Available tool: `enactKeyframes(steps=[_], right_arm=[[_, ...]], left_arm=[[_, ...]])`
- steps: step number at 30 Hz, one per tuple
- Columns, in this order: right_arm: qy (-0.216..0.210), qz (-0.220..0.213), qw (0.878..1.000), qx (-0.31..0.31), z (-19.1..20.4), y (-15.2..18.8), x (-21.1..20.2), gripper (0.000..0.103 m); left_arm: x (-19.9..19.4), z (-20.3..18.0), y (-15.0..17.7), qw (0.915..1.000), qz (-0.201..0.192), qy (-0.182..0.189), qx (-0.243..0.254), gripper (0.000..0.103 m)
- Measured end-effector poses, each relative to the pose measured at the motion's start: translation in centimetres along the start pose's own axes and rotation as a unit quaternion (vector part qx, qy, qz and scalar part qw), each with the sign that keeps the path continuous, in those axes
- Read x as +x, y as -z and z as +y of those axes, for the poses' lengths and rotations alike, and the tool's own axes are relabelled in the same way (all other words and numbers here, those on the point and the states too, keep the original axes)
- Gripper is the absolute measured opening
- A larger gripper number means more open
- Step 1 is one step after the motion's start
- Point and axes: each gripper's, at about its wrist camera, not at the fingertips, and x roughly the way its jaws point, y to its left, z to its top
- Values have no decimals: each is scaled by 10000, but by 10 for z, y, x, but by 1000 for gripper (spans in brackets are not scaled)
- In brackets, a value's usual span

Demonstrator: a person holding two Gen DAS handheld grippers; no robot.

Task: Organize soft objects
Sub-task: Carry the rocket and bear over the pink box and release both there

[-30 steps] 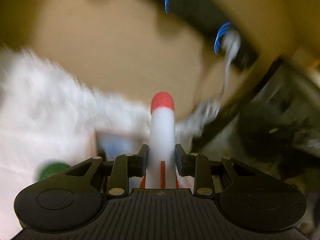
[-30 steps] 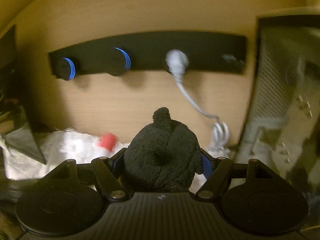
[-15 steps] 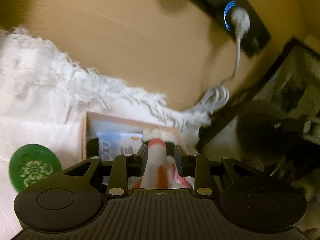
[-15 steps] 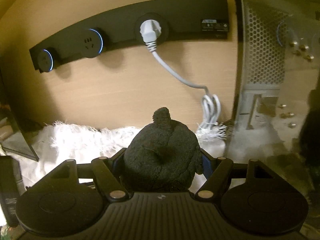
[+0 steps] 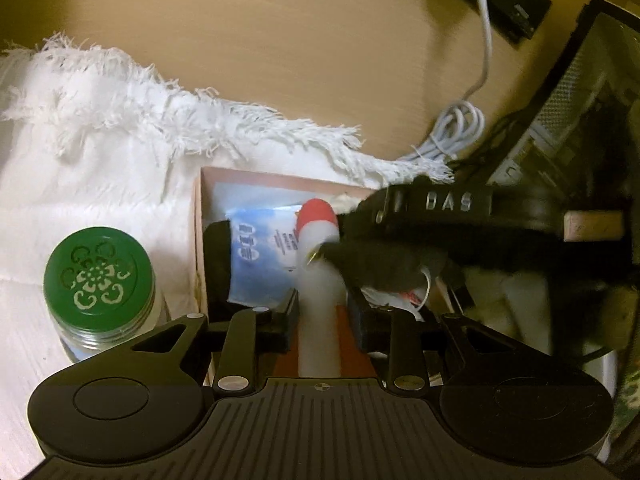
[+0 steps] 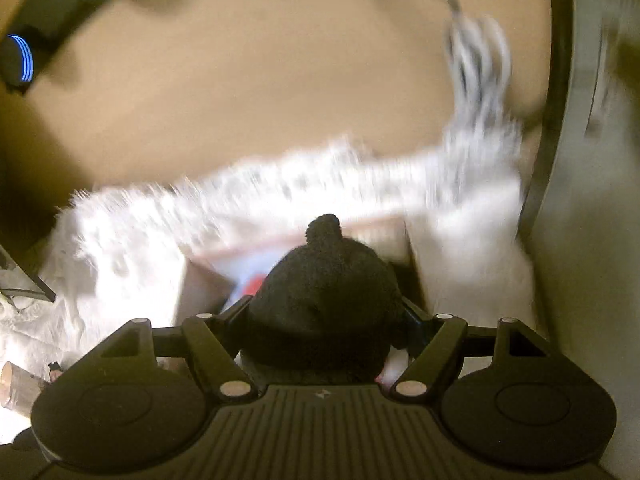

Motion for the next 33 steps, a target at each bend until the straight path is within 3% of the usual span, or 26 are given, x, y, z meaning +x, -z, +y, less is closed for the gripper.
enactKeyframes(steps=[3, 4, 6, 9, 11, 12, 13, 18, 20, 25, 29, 33], right_arm=[[-233, 31, 9993, 280, -8, 4, -5, 82], [-258, -29, 9993, 283, -8, 5, -9, 88], [-249, -258, 9990, 259, -5, 6, -22, 96], [-154, -747, 9969, 198, 1, 5, -43, 97], [17, -982, 9951, 91, 5, 4, -49, 80], [27, -911, 9958, 23, 5, 3, -46, 63], [99, -806, 9967, -26, 5, 1, -41, 55], [591, -578, 9965, -141, 0, -5, -17, 55], [571, -566, 9966, -190, -3, -5, -16, 55], [505, -800, 9949, -349, 2, 9, -51, 58], [760, -1208, 9884, -519, 3, 50, -95, 77], [784, -1224, 9868, -718, 2, 95, -119, 80]], left_arm=[[0, 2, 1, 10000, -30, 10, -51, 31], [-2, 1, 1, 10000, -53, 24, -27, 31], [-7, 0, 2, 9999, -104, 86, 5, 30], [-19, 0, 4, 9995, -199, 231, -108, 30], [-23, 2, 6, 9995, -143, 200, -198, 29], [-23, 2, 7, 9996, -78, 155, -231, 28], [-21, 3, 9, 9997, 23, 86, -247, 28], [-17, 6, 14, 9997, 15, 17, -256, 28], [-14, 4, 14, 9998, -22, 20, -187, 27], [-4, 1, 9, 9999, -105, 51, -22, 27], [7, 2, 3, 9998, -149, 105, 2, 28], [15, 3, 0, 9998, -130, 161, 72, 29]])
